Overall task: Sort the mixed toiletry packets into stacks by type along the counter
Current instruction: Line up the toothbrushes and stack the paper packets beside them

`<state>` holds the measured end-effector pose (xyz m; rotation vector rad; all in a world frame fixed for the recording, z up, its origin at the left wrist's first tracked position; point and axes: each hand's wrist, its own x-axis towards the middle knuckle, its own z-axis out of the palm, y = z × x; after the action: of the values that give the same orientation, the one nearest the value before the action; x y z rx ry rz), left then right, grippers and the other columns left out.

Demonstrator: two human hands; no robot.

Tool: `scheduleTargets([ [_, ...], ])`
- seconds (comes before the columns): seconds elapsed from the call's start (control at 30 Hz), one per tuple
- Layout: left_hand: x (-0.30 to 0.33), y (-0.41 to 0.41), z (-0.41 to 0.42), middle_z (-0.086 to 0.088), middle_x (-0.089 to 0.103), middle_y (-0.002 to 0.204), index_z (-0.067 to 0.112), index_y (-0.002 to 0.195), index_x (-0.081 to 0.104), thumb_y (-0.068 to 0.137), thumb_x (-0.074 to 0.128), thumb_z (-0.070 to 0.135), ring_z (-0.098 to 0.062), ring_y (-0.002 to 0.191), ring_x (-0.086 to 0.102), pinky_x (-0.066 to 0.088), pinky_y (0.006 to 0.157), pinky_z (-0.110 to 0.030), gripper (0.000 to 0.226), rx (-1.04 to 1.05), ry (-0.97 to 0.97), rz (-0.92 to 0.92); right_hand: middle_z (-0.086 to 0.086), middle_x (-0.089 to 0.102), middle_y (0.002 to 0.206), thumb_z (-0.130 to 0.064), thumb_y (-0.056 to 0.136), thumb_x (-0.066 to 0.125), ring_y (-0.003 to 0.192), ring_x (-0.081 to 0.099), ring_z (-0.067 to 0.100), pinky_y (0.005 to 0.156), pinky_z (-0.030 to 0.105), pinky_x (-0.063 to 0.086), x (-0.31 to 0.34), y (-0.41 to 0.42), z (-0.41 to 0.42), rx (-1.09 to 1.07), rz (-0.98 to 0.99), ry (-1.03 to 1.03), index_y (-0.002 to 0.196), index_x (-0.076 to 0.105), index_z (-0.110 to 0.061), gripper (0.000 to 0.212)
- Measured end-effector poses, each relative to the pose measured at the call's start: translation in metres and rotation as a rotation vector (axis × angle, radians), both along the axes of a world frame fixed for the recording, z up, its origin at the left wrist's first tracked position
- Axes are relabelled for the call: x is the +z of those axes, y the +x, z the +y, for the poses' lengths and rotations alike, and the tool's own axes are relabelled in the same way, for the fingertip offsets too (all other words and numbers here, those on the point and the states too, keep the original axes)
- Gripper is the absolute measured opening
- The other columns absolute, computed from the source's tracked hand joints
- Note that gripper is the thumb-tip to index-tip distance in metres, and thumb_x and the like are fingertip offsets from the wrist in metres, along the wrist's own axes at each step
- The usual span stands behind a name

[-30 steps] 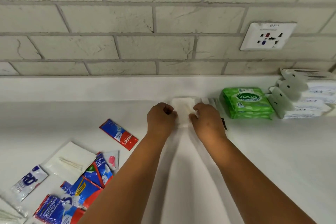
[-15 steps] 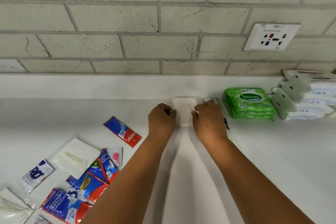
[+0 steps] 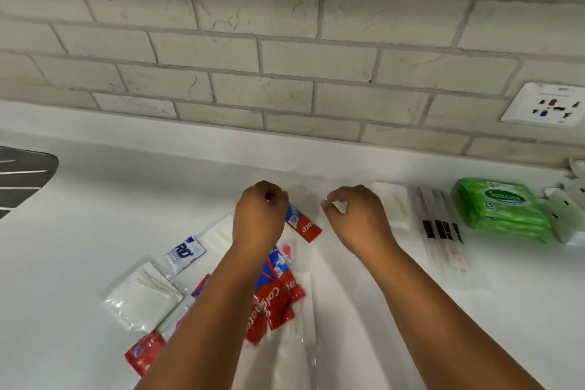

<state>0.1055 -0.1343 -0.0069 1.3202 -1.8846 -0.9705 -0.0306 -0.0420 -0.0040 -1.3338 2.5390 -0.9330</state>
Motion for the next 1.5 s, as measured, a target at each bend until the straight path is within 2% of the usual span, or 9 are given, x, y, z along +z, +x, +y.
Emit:
scheduleTargets([
  [0.13, -0.018, 0.055, -0.023, -0.006, 0.063, 0.11, 0.015, 0.115, 0.064, 0.09, 0.062, 0.031, -0.024, 0.101, 0.059, 0.049, 0.085, -0.033, 0.03, 0.033, -0.084, -0.26, 0.004, 0.067, 0.107, -0.031, 0.087, 0.063, 0.099, 0.062, 0.019, 0.075, 0.021, 0.042, -0.009, 0.044, -0.024, 0.138, -0.093, 0.032, 0.105, 0.071, -0.016, 0.025],
  [0.23, -0.027, 0.087, -0.035, -0.009, 0.055, 0.128, 0.017, 0.128, 0.056, 0.091, 0.059, 0.034, -0.028, 0.117, 0.05, 0.044, 0.096, -0.037, 0.041, 0.019, -0.067, -0.487, 0.005, 0.066, 0.112, -0.036, 0.086, 0.065, 0.104, 0.061, 0.021, 0.087, 0.03, 0.049, -0.023, 0.077, -0.043, 0.193, -0.119, 0.072, 0.108, 0.069, -0.017, 0.03],
  [0.47, -0.039, 0.117, -0.044, -0.007, 0.046, 0.131, 0.015, 0.128, 0.05, 0.092, 0.048, 0.055, -0.026, 0.122, 0.04, 0.04, 0.093, -0.038, 0.054, -0.01, -0.154, -0.844, 0.01, 0.056, 0.121, -0.05, 0.089, 0.055, 0.116, 0.047, 0.028, 0.093, 0.037, 0.044, -0.043, 0.114, -0.059, 0.221, 0.18, 0.307, 0.118, 0.06, -0.013, 0.047],
  [0.6, -0.044, 0.125, -0.051, -0.005, 0.048, 0.132, 0.018, 0.13, 0.051, 0.09, 0.054, 0.054, -0.024, 0.123, 0.04, 0.04, 0.094, -0.038, 0.054, -0.033, -0.15, -0.739, 0.007, 0.056, 0.121, -0.054, 0.087, 0.055, 0.115, 0.048, 0.026, 0.092, 0.036, 0.045, -0.046, 0.118, -0.065, 0.206, 0.218, 0.34, 0.116, 0.061, -0.016, 0.047],
  [0.93, -0.048, 0.127, -0.063, 0.006, 0.06, 0.116, 0.025, 0.116, 0.052, 0.08, 0.071, 0.046, -0.018, 0.111, 0.05, 0.039, 0.088, -0.035, 0.045, -0.031, -0.034, -0.504, -0.003, 0.063, 0.1, -0.044, 0.075, 0.075, 0.092, 0.061, 0.016, 0.073, 0.031, 0.055, -0.044, 0.113, -0.069, 0.13, -0.142, 0.279, 0.107, 0.055, -0.026, 0.042],
  [1.1, -0.036, 0.117, -0.065, 0.001, 0.064, 0.099, 0.019, 0.103, 0.057, 0.085, 0.07, 0.015, -0.016, 0.085, 0.062, 0.046, 0.07, -0.02, 0.023, -0.036, 0.094, 0.055, -0.006, 0.061, 0.097, -0.041, 0.077, 0.075, 0.093, 0.061, 0.015, 0.077, 0.031, 0.053, -0.042, 0.101, -0.062, 0.139, -0.267, 0.171, 0.118, 0.054, -0.025, 0.049],
  [1.17, -0.024, 0.108, -0.062, 0.0, 0.065, 0.099, 0.019, 0.103, 0.058, 0.087, 0.067, 0.011, -0.016, 0.085, 0.064, 0.051, 0.072, -0.022, 0.021, -0.071, 0.155, 0.226, -0.005, 0.063, 0.103, -0.041, 0.082, 0.07, 0.093, 0.061, 0.014, 0.078, 0.029, 0.051, -0.037, 0.094, -0.059, 0.127, -0.312, 0.102, 0.118, 0.057, -0.023, 0.042],
  [1.4, 0.001, 0.039, -0.05, -0.006, 0.065, 0.096, 0.015, 0.112, 0.058, 0.086, 0.07, 0.013, -0.017, 0.081, 0.066, 0.057, 0.072, -0.027, 0.029, -0.148, 0.287, 0.485, 0.01, 0.067, 0.085, -0.022, 0.086, 0.069, 0.079, 0.066, 0.028, 0.069, 0.039, 0.057, -0.017, 0.045, -0.033, 0.01, -0.649, -0.184, 0.087, 0.061, -0.01, 0.014],
  [1.5, -0.002, 0.001, -0.034, -0.005, 0.068, 0.097, 0.015, 0.109, 0.06, 0.087, 0.069, 0.02, -0.018, 0.084, 0.068, 0.056, 0.072, -0.025, 0.024, -0.191, 0.343, 0.466, 0.0, 0.061, 0.071, -0.021, 0.086, 0.069, 0.064, 0.057, 0.014, 0.058, 0.024, 0.043, -0.011, 0.015, -0.014, -0.055, -0.674, -0.268, 0.072, 0.057, -0.016, 0.019],
])
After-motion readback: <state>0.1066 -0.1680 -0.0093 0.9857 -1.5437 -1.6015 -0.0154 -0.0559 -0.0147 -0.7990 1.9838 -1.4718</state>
